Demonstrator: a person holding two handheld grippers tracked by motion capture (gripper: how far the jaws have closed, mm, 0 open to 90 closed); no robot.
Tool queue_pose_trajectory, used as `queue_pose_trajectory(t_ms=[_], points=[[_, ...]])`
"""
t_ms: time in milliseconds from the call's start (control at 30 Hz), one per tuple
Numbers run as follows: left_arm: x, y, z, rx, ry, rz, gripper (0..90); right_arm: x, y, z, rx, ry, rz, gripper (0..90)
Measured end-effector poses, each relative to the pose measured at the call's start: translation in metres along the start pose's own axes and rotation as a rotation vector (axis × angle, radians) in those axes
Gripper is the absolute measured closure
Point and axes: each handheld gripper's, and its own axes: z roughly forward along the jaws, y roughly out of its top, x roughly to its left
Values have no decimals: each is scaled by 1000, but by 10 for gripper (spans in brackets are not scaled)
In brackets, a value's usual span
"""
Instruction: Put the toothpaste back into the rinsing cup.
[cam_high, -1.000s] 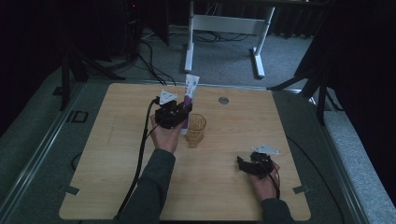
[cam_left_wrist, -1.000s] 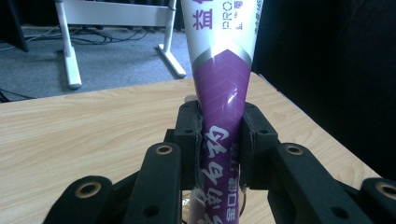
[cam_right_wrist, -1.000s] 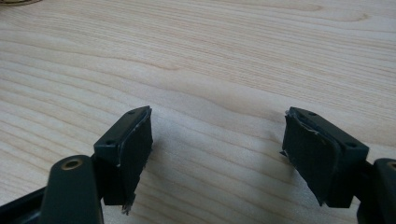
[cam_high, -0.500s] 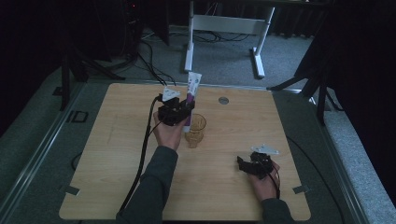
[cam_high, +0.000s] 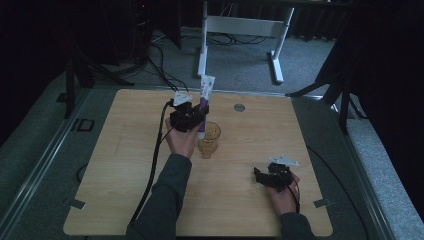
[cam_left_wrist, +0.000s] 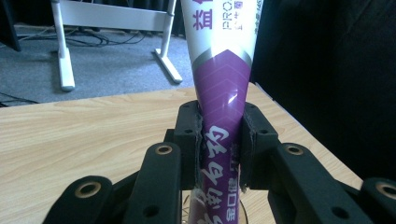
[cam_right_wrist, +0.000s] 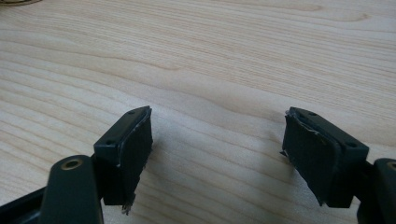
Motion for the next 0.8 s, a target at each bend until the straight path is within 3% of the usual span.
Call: queue_pose_trajectory(t_ms=[800], points=[[-5,6,16,-9,1,-20,717,0,0,0,-1,3,-2,242]])
